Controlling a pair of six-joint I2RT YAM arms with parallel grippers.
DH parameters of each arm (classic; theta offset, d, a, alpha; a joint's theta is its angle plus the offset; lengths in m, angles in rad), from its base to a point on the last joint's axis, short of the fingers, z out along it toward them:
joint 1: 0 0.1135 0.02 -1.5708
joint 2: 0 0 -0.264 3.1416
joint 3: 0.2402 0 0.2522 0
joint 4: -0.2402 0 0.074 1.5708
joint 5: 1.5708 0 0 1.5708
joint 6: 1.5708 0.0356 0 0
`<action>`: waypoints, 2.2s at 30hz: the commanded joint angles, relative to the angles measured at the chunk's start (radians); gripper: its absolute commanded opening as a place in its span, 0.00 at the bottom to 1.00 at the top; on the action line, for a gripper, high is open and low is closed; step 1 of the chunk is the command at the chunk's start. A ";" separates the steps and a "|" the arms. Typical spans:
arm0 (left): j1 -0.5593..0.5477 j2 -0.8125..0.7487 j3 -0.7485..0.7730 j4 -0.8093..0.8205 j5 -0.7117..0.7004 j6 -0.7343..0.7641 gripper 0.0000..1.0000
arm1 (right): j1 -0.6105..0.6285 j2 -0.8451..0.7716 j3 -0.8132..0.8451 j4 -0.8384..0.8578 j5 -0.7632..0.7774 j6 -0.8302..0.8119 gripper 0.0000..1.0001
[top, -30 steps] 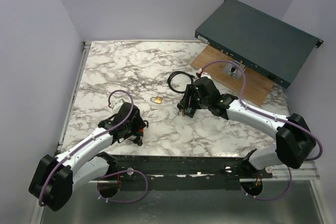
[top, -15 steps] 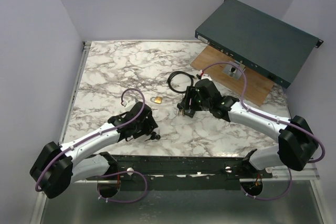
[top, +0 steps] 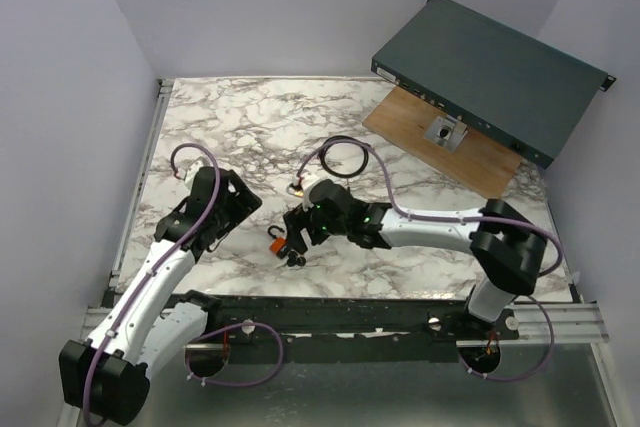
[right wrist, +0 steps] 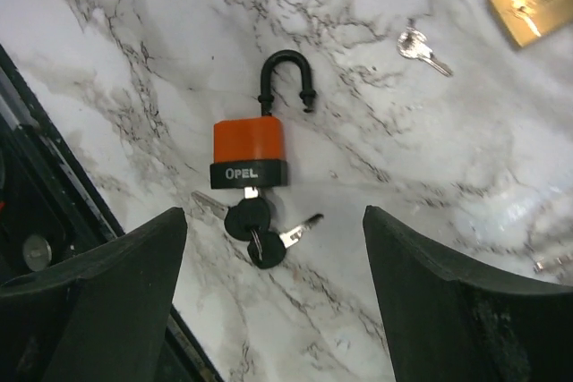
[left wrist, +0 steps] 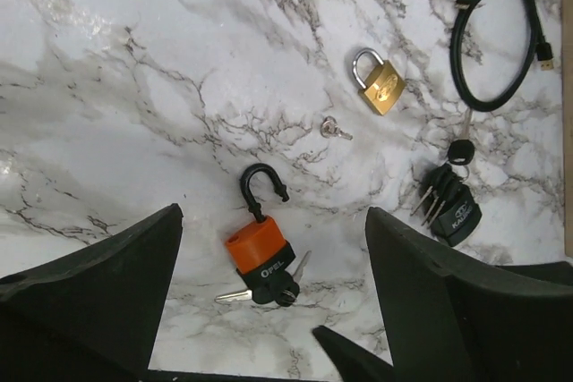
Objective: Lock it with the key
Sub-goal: Pick up the lock from the center of the board.
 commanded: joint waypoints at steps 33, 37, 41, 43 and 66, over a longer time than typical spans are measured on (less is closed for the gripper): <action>0.262 -0.055 0.075 0.003 0.243 0.180 0.83 | 0.157 0.403 0.315 -0.139 0.113 -0.200 0.66; 0.285 -0.055 0.082 0.003 0.253 0.195 0.83 | 0.161 0.393 0.300 -0.134 0.122 -0.185 0.52; 0.291 -0.053 0.090 0.019 0.284 0.223 0.83 | 0.162 0.343 0.279 -0.134 0.159 -0.165 0.25; 0.291 -0.050 0.091 0.052 0.328 0.250 0.83 | 0.158 0.277 0.267 -0.139 0.151 -0.168 0.16; 0.291 -0.121 0.298 0.743 1.310 0.318 0.75 | 0.129 -0.461 0.312 -0.412 -0.253 -0.142 0.06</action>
